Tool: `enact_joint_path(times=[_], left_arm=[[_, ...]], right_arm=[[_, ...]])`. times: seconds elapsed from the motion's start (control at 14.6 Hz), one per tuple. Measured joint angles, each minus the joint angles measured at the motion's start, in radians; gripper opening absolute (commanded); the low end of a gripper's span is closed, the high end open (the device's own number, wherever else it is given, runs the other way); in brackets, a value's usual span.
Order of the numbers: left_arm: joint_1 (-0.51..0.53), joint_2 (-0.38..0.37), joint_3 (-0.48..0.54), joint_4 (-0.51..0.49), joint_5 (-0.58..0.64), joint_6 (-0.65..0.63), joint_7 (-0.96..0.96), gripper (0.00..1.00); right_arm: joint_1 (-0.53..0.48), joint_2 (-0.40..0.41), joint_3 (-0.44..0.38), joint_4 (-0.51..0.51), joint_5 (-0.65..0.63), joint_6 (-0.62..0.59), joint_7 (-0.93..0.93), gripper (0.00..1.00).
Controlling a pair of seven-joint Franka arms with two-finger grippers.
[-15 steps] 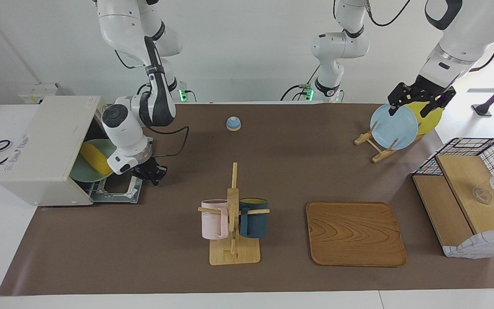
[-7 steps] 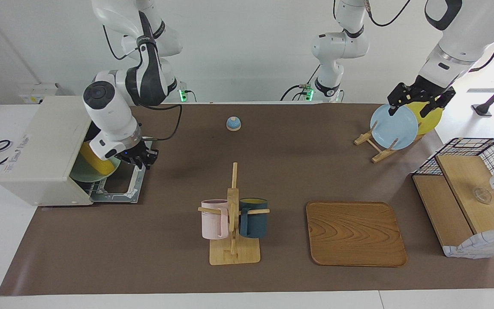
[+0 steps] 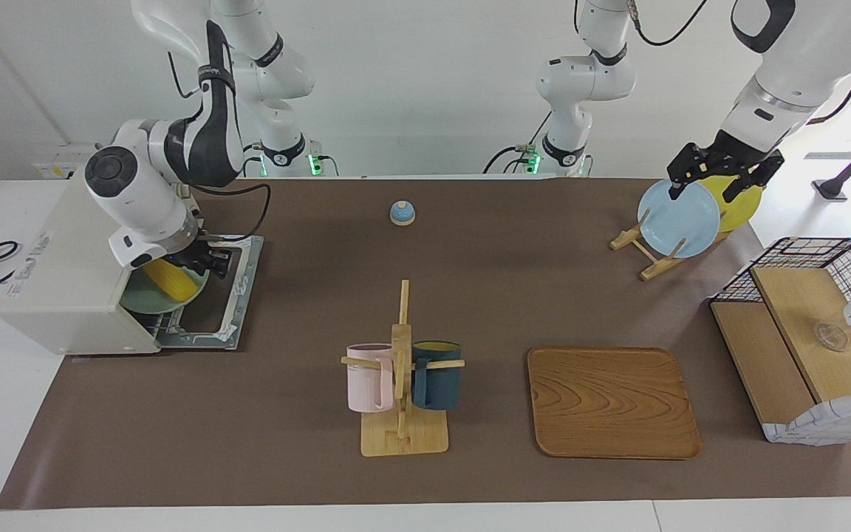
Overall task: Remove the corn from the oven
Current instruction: 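Reach the right gripper into the toaster oven and grasp the plate, then pull the plate with corn out of the oven with the right gripper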
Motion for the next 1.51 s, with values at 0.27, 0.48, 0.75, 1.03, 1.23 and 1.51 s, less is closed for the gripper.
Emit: enact_joint_path(times=[0.27,0.48,0.75,1.03,1.23,1.51], left_arm=[[0.000,0.000,-0.001,0.000,0.000,0.000,-0.005,1.00],[0.000,0.000,-0.001,0.000,0.000,0.000,-0.017,1.00],[-0.001,0.000,-0.002,0.000,0.000,0.000,-0.022,1.00],[-0.001,0.000,-0.002,0.000,0.000,0.000,-0.022,1.00],[-0.001,0.000,-0.002,0.000,0.000,0.000,-0.022,1.00],[-0.001,0.000,-0.002,0.000,0.000,0.000,-0.023,1.00]], right_arm=[[-0.003,-0.023,0.002,-0.080,-0.008,0.066,-0.030,0.35],[-0.003,-0.037,0.002,-0.114,-0.053,0.099,-0.083,0.17],[-0.002,-0.050,0.003,-0.128,-0.064,0.111,-0.098,0.00],[0.069,-0.062,0.010,-0.125,-0.082,0.110,-0.097,0.00],[0.196,-0.055,0.017,-0.058,-0.084,0.075,-0.034,0.00],[0.393,0.060,0.022,0.221,-0.082,-0.101,0.161,0.00]])
